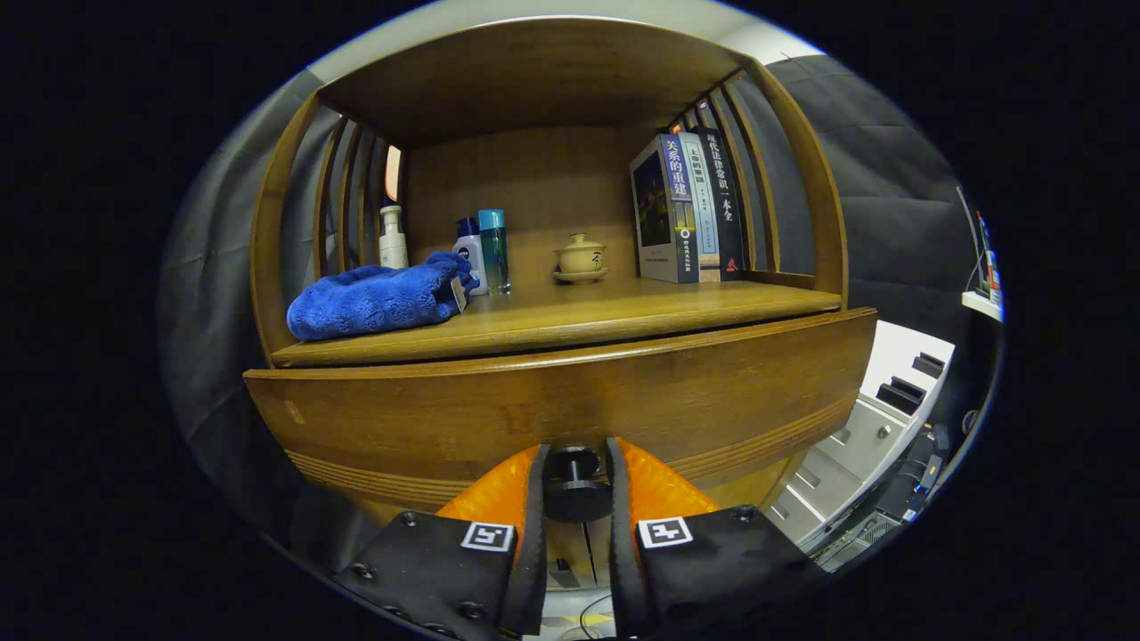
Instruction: Pull open the drawer, take out the items inside it, and place them on the countertop above the cabinet.
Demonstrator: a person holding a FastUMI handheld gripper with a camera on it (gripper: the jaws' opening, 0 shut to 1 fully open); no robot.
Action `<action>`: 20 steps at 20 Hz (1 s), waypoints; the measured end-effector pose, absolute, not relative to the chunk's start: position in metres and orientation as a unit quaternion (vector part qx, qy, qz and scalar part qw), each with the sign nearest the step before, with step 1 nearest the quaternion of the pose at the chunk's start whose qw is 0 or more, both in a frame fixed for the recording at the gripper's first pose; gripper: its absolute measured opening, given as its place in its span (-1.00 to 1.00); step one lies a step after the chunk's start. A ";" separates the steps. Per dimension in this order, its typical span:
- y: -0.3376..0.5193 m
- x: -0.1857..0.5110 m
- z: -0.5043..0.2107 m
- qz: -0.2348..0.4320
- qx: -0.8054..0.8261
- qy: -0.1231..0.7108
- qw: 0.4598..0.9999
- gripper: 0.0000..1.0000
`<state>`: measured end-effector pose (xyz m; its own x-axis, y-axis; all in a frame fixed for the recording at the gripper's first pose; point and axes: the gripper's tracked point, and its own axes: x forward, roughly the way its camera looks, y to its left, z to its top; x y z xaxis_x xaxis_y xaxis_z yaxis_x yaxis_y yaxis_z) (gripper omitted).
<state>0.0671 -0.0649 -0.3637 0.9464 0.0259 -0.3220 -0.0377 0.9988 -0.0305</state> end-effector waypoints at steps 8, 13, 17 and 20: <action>-0.072 0.008 -0.363 0.012 -0.016 0.181 0.983 -0.25; -0.074 -0.016 -0.360 0.000 -0.011 0.183 0.983 -0.25; -0.075 -0.029 -0.360 -0.002 -0.012 0.189 0.982 -0.25; -0.075 -0.037 -0.361 -0.005 -0.005 0.194 0.981 -0.25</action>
